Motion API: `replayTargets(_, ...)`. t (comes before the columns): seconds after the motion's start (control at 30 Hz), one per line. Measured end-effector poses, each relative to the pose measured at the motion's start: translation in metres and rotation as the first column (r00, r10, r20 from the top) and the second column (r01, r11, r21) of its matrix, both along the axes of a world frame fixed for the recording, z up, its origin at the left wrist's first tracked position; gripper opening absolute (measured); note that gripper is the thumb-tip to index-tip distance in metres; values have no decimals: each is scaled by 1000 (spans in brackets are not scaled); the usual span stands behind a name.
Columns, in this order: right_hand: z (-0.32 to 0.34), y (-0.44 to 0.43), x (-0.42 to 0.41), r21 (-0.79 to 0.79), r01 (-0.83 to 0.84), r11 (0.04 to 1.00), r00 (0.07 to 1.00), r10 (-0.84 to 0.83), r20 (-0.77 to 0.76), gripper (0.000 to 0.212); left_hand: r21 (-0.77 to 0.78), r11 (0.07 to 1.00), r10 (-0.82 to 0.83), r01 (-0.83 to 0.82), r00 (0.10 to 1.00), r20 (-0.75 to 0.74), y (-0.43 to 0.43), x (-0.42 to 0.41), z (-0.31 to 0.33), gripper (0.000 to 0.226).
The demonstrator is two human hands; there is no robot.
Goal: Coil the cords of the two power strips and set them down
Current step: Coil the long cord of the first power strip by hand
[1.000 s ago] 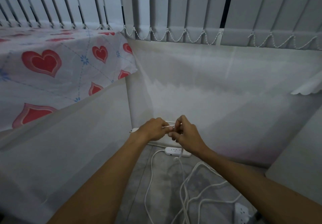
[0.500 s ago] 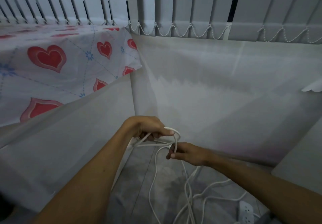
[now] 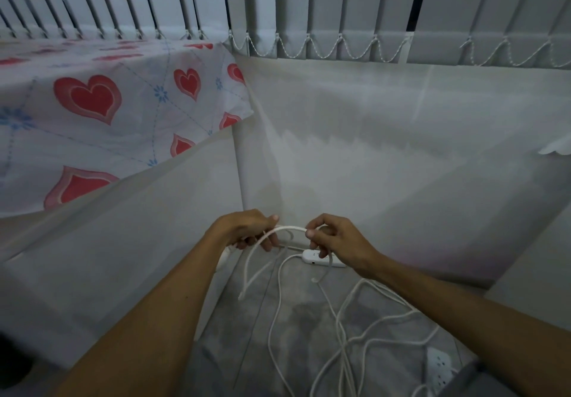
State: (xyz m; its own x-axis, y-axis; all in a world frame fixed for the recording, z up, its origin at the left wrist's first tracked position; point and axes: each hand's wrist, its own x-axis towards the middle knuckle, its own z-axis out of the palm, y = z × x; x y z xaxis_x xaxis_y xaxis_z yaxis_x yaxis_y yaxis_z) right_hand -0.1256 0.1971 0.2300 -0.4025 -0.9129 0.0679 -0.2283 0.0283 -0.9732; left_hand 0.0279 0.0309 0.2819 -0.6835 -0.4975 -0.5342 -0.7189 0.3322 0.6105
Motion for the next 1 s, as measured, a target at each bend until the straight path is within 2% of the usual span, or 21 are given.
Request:
replayTargets(0.17, -6, -7, 20, 14, -88, 996, 996, 88, 23, 11, -55, 998, 11, -14, 998, -58, 5, -2, 2, 21)
replayTargets(0.3, -2, -9, 23, 16, -94, 995, 995, 93, 29, 10, -72, 997, -18, 2, 978, -209, 5, 5, -3, 27)
replayTargets(0.4, 3, -11, 23, 7, -81, 997, 996, 81, 29, 13, -7, 1000, -15, 14, 958, -287, 5, 8, -7, 28)
replayTargets(0.47, 5, -13, 21, -1, -67, 998, 997, 67, 31, 17, 120, 993, 21, 14, 959, -284, 6, 8, -7, 29)
replayTargets(0.53, 7, -16, 19, 9, -62, 998, 998, 62, 20, 19, 158, 987, 40, -7, 977, -208, 13, 7, -5, 32)
replayTargets(0.63, 8, -18, 17, 28, -65, 997, 997, 66, -28, 25, 67, 998, -6, 12, 996, -85, 28, 4, 0, 29)
replayTargets(0.73, 7, -22, 17, 40, -55, 998, 985, 61, -162, 40, 6, 1000, -11, 11, 1000, -29, 32, 2, 4, 21)
replayTargets(0.87, 2, -27, 15, 151, -124, 981, 935, 166, -313, 50, -234, 962, -142, 142, 990, 15, 26, 5, 13, 41)
replayTargets(0.93, -7, -28, 10, 262, -136, 955, 865, 244, -439, 49, -325, 934, -171, 148, 984, -43, 23, 9, 20, 46)
replayTargets(1.0, -21, -26, 4, 391, -151, 908, 797, 346, -495, 39, -351, 932, -161, 94, 973, -167, 21, 13, 29, 50)
